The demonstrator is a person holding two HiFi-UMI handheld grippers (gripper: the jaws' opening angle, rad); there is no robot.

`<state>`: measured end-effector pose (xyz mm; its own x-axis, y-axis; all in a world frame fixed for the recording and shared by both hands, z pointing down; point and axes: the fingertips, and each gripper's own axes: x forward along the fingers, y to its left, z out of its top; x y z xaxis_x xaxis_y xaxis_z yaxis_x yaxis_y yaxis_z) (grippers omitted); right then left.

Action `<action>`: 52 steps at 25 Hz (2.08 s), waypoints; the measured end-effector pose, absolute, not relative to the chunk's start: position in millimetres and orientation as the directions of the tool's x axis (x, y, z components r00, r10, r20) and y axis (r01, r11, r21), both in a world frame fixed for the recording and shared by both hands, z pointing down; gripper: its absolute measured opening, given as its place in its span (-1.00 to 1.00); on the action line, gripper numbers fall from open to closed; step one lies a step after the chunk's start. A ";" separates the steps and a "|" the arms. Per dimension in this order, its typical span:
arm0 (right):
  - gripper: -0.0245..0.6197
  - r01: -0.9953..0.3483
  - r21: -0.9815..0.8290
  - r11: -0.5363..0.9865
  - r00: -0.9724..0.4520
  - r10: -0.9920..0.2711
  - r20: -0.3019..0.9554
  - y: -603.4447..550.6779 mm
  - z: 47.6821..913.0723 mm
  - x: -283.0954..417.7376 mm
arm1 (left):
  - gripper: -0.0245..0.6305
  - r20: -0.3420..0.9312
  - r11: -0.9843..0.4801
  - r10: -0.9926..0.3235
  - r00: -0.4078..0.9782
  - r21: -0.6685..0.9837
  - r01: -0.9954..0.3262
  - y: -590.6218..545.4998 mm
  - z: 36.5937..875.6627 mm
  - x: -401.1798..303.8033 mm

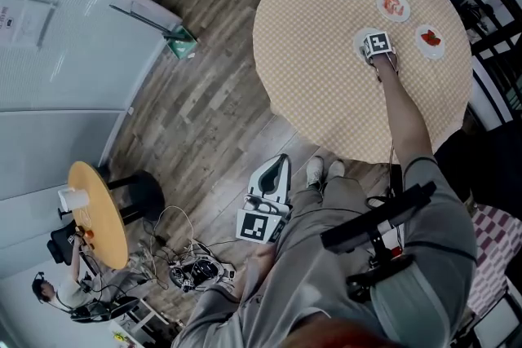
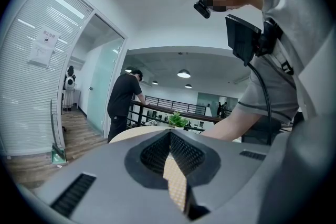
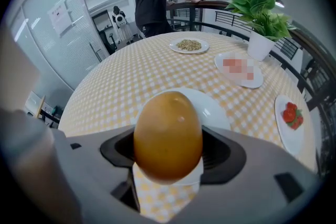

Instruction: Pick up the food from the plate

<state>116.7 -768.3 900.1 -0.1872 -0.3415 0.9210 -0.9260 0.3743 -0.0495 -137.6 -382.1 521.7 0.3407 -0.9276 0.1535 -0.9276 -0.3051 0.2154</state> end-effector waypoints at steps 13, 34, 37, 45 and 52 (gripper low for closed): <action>0.11 -0.899 -0.050 0.436 -0.246 -0.407 0.880 -769.8 836.1 110.4 | -0.89 0.110 -0.333 -0.927 0.359 0.203 -0.921 -379.5 512.0 -137.5; 0.11 -0.837 -0.274 0.475 -0.540 -0.632 0.555 -650.9 590.8 108.9 | -0.89 -0.008 -0.605 -0.792 0.610 0.142 -0.784 -399.6 472.9 -84.0; 0.11 -0.833 -0.241 0.498 -0.548 -0.685 0.479 -613.9 552.9 109.4 | -0.89 -0.025 -0.640 -0.766 0.642 0.124 -0.759 -404.9 465.7 -73.6; 0.11 -0.830 -0.202 0.519 -0.557 -0.777 0.294 -502.8 483.9 119.3 | -0.90 -0.043 -0.688 -0.725 0.687 0.080 -0.721 -408.1 454.8 -48.2; 0.11 -0.845 -0.106 0.524 -0.534 -0.837 0.116 -401.2 426.0 120.6 | -0.90 -0.080 -0.698 -0.713 0.696 -0.002 -0.716 -406.6 429.9 -43.4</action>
<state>120.6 -401.2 426.0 -0.5344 -0.8373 0.1159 -0.8448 0.5244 -0.1064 -43.4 -406.6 429.9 0.6961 -0.7135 -0.0800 -0.7159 -0.6982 -0.0021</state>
